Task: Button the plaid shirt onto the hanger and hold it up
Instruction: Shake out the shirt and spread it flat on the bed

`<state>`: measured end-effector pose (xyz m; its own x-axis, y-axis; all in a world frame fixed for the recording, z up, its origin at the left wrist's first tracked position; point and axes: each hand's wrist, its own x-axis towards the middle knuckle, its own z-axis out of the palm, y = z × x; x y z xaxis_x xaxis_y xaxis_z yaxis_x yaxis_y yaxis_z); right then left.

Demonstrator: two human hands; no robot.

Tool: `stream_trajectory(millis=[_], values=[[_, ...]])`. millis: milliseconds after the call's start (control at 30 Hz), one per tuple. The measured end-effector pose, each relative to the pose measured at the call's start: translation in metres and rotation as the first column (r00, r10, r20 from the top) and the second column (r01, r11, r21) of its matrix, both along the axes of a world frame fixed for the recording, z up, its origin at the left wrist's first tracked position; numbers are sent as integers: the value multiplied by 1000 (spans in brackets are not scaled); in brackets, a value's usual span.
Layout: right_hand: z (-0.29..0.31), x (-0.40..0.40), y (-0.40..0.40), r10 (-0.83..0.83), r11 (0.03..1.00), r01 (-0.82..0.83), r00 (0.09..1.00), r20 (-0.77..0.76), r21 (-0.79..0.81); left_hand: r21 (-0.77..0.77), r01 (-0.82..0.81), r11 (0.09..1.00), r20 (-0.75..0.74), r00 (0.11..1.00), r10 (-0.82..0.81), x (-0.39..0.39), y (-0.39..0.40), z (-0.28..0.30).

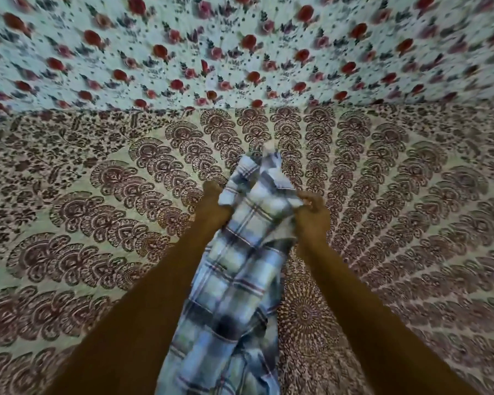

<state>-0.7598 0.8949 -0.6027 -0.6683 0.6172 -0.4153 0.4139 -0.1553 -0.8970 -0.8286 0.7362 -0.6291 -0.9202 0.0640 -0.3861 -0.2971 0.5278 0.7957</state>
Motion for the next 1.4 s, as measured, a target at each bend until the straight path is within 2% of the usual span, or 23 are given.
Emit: stream_trajectory(millis=[67, 133, 233, 300, 400, 467, 567, 633, 700, 767, 900, 1000, 1033, 1067, 1133, 1200, 1233, 1300, 1333, 1400], values=[[15, 7, 35, -144, 988, 144, 990, -2, 46, 90, -72, 993, -61, 995, 77, -4, 3, 9], [24, 14, 67, -148, 965, 127, 986, 77, 230, 87, -64, 994, -100, 992, 72, -9, 2, 14], [13, 25, 87, -35, 847, -130, 953, 300, 515, -77, 20, 997, -101, 994, -28, -10, 1, 13], [4, 30, 76, 55, 727, -336, 898, 436, 599, -218, 79, 973, -95, 990, -101, -10, 9, 8], [-10, 23, 48, 185, 619, -491, 850, 494, 613, -334, 179, 925, -102, 969, -225, -7, 30, 2], [-22, 10, 30, 242, 572, -570, 804, 543, 589, -433, 275, 858, -85, 936, -343, -6, 44, -4], [-38, -9, 14, 256, 593, -652, 710, 656, 474, -615, 279, 737, -108, 897, -429, -10, 50, -8], [-44, -14, 11, 235, 582, -680, 666, 708, 447, -641, 255, 724, -161, 877, -452, -15, 45, -10], [-43, -13, 13, 224, 545, -689, 668, 709, 477, -643, 264, 719, -195, 852, -487, -17, 35, -9], [-37, -8, 17, 254, 541, -656, 723, 642, 526, -635, 292, 715, -222, 818, -531, -14, 23, -1], [1, 14, 33, 282, 592, -504, 861, 424, 629, -528, 405, 746, -310, 727, -613, -2, 3, 34], [41, 38, 45, 274, 699, -400, 916, 294, 593, -541, 501, 675, -308, 629, -714, 9, -5, 73], [55, 47, 46, 245, 752, -350, 935, 255, 559, -516, 483, 708, -333, 648, -685, 15, -7, 91], [64, 55, 46, 201, 809, -282, 957, 208, 516, -444, 443, 779, -373, 699, -610, 24, -6, 110], [96, 73, 38, 50, 930, -65, 998, 50, 361, -213, 284, 935, -487, 799, -353, 45, -7, 155], [135, 95, 29, -52, 984, 65, 995, -82, 163, -47, 93, 995, -501, 859, -105, 65, -7, 203], [155, 106, 26, -38, 988, 56, 992, -124, 144, 13, 13, 1000, -479, 878, -5, 73, -8, 224], [198, 132, 23, 109, 961, -59, 979, -174, 271, 130, -108, 986, -442, 883, 156, 92, -11, 268], [214, 143, 23, 215, 910, -148, 968, -134, 387, 171, -156, 973, -413, 885, 215, 99, -12, 287], [257, 172, 25, 363, 718, -306, 931, 40, 626, 198, -203, 959, -410, 871, 270, 124, -20, 331]])
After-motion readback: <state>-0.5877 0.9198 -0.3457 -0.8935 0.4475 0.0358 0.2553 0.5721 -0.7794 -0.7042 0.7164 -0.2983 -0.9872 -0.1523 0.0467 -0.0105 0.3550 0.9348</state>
